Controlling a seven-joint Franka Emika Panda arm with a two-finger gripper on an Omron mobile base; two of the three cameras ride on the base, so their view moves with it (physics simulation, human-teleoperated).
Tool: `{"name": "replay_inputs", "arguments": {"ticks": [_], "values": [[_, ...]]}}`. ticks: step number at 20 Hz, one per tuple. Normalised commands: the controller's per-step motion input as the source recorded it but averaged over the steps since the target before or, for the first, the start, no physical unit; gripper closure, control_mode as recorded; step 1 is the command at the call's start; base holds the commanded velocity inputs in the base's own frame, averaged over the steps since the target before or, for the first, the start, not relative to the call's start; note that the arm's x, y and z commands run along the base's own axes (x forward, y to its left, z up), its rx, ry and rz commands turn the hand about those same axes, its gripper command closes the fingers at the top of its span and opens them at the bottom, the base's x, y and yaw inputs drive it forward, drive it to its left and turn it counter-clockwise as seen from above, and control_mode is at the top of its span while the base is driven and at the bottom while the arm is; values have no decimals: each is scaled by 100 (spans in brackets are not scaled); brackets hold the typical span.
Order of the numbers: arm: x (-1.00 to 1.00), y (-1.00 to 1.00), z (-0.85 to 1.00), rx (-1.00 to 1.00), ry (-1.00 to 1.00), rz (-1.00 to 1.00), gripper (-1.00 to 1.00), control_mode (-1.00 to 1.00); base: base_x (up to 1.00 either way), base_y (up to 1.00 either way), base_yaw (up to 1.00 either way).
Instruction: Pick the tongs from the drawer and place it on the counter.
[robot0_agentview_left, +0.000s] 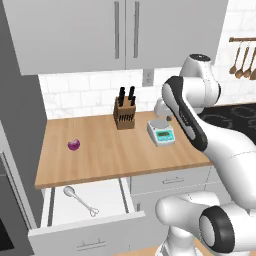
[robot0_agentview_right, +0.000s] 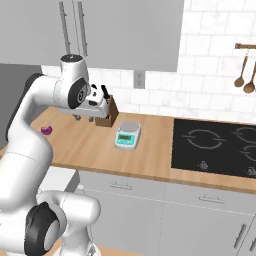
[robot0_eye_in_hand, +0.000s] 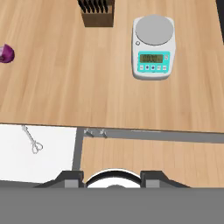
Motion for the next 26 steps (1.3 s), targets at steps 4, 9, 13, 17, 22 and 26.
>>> {"name": "replay_inputs", "arguments": {"ticks": [4,9,13,17,22,26], "values": [[0,0,0,0,0,0,-100,100,8,-4,0],[0,0,0,0,0,0,-100,100,50,-31,0],[0,0,0,0,0,0,-100,100,47,-10,0],[0,0,0,0,0,0,-100,100,32,-3,0],[0,0,0,0,0,0,-100,100,3,-17,0],[0,0,0,0,0,0,-100,100,7,-10,0]]}}
